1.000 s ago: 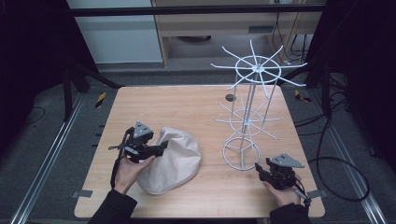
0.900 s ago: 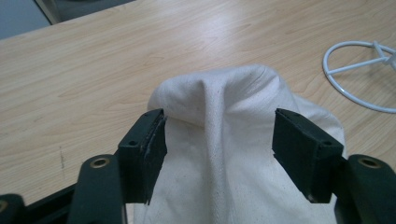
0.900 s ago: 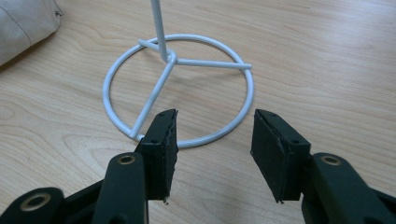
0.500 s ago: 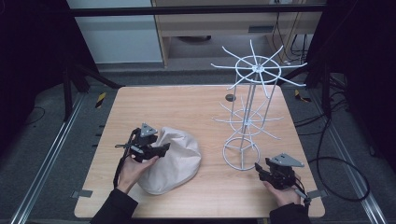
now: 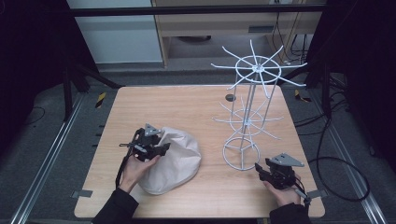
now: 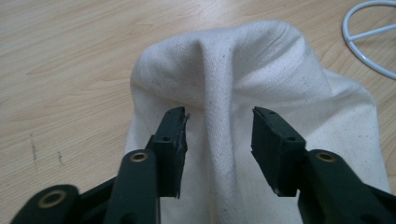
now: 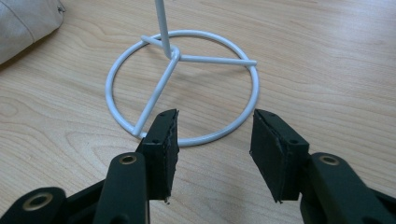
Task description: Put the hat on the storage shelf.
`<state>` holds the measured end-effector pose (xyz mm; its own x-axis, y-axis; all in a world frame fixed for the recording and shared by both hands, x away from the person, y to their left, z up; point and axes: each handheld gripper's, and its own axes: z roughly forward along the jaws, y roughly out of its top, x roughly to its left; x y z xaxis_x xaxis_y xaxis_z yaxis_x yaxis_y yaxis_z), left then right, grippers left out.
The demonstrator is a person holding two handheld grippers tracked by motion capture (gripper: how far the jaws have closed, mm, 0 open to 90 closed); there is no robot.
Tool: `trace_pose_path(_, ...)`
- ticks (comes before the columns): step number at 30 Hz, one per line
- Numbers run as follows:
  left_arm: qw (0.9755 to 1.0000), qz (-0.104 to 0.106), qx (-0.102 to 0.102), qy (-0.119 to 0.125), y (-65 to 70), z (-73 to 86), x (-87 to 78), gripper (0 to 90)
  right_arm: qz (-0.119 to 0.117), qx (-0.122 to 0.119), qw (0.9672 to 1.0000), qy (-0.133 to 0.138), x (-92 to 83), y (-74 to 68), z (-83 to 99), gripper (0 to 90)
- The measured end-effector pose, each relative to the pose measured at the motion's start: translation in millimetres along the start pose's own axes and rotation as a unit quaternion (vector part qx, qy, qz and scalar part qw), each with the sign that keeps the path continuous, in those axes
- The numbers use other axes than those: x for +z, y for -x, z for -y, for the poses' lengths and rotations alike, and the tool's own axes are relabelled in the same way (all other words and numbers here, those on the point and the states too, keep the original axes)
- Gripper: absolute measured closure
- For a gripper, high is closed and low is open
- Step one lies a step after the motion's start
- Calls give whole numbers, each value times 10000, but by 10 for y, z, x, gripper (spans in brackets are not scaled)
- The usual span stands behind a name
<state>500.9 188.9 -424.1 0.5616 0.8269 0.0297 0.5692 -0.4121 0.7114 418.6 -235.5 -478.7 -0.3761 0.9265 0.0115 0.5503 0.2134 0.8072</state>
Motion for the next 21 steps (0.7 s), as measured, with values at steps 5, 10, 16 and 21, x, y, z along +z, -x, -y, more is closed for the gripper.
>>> trace_pose_path(5, 10000, 48, -40, -69, -7, 9, 30, 661, -3, 8, 10000, -7, 1, 0, -1, 514)
trace_pose_path(10, 9998, 113, -36, -156, -17, 14, 41, 777, 14, -35, 10000, -13, 5, 8, 1, 514)
trace_pose_path(16, 9997, 141, -134, -119, -22, 17, 25, 867, 8, -17, 10000, -19, 0, 16, 0, 515)
trace_pose_path(21, 9998, 169, -138, -28, -13, 13, -15, 876, 27, -20, 10000, -13, 4, 19, 4, 515)
